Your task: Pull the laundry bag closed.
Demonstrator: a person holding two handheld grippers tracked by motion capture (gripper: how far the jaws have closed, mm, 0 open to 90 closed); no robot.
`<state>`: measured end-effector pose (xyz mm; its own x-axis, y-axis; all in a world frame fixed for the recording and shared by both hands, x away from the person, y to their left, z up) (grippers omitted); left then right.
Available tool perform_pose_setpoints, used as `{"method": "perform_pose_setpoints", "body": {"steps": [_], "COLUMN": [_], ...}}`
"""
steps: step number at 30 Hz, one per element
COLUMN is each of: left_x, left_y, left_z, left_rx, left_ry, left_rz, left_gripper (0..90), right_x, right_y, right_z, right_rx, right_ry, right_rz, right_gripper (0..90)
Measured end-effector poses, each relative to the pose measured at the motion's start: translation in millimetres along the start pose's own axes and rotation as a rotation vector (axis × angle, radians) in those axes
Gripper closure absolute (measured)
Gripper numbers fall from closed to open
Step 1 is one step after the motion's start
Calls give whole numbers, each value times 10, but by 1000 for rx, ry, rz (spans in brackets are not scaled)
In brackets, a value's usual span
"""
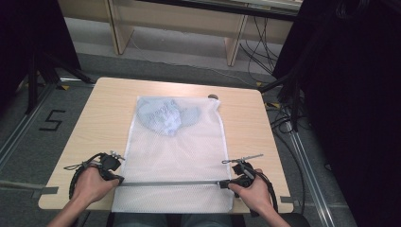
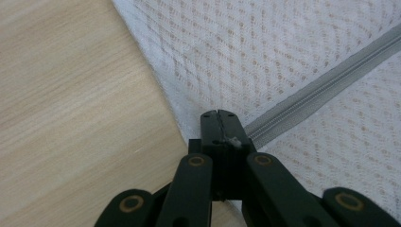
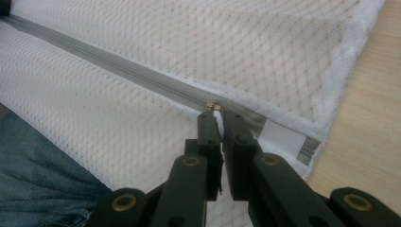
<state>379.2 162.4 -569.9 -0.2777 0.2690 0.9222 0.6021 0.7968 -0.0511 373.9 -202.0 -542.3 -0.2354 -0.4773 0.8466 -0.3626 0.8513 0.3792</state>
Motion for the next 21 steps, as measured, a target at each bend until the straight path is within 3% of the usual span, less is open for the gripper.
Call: {"method": "perform_pose_setpoints", "body": {"steps": [14, 19, 21], "left_x": [0, 1, -5], "left_y": [4, 0, 3], "left_z": [0, 1, -1], "left_rx": [-4, 1, -11], "left_ry": [-1, 0, -1], "left_rz": [-1, 1, 11], "left_gripper": [900, 900, 900], "right_x": [47, 60, 63], "right_y": [-80, -94, -72], "right_z": [41, 44, 55], "right_rx": [-48, -42, -75], "right_ry": [-1, -3, 3], "right_rz": [3, 1, 0], "right_gripper": [870, 871, 871]}}
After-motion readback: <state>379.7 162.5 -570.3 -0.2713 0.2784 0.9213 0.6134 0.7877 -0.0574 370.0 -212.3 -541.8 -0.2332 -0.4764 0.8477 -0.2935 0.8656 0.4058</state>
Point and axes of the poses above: each handheld gripper's, and its own axes: x roughly backward along the jaws, z roughly out of its underside, y roughly to its left, the point moved 9 cm from there along -x, roughly forward along the jaws, and after that the axes turned 7 degrees about -x, right-handed, at the moved point
